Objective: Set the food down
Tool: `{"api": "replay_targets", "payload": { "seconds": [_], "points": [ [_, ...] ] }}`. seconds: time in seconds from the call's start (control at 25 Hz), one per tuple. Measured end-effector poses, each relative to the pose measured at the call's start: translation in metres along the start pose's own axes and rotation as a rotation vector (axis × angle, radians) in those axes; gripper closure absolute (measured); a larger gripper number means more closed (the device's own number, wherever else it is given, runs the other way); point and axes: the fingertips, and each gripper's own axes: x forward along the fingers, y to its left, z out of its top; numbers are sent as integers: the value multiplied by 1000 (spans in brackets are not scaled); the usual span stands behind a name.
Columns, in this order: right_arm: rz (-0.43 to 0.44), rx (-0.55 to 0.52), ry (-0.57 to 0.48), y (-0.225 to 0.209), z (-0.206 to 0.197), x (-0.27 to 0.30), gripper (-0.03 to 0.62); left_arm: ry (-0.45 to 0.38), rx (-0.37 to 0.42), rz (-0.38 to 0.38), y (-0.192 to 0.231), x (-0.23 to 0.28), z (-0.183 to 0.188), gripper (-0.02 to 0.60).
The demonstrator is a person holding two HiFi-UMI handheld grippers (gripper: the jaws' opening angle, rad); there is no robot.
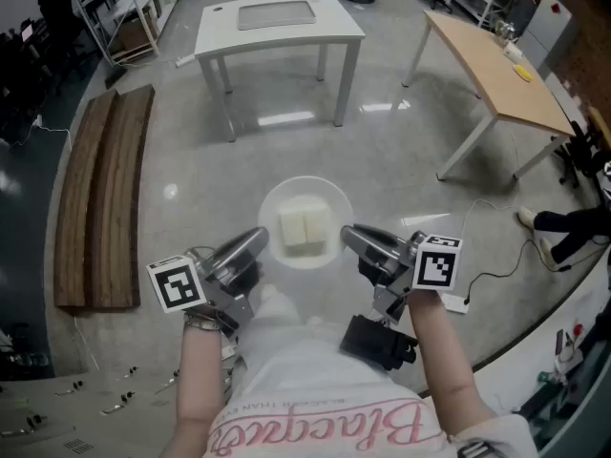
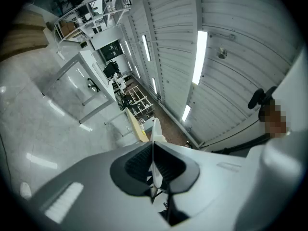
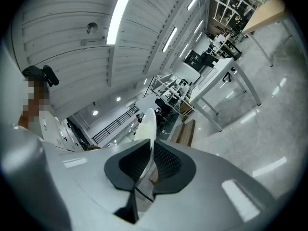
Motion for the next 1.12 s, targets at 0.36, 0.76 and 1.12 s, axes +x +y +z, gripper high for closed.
{"api": "replay_targets", "payload": {
  "seconds": [0.36, 0.76, 1.12],
  "points": [
    [12, 15, -21, 3, 3, -5, 566, -16, -65, -4, -9, 2, -5, 571],
    [-19, -18, -7, 2, 3, -7, 563, -47, -99, -17, -9, 1, -11, 571],
    [-31, -10, 9, -16, 21, 12, 564, -61, -121, -30, 14, 14, 11, 571]
  ]
}}
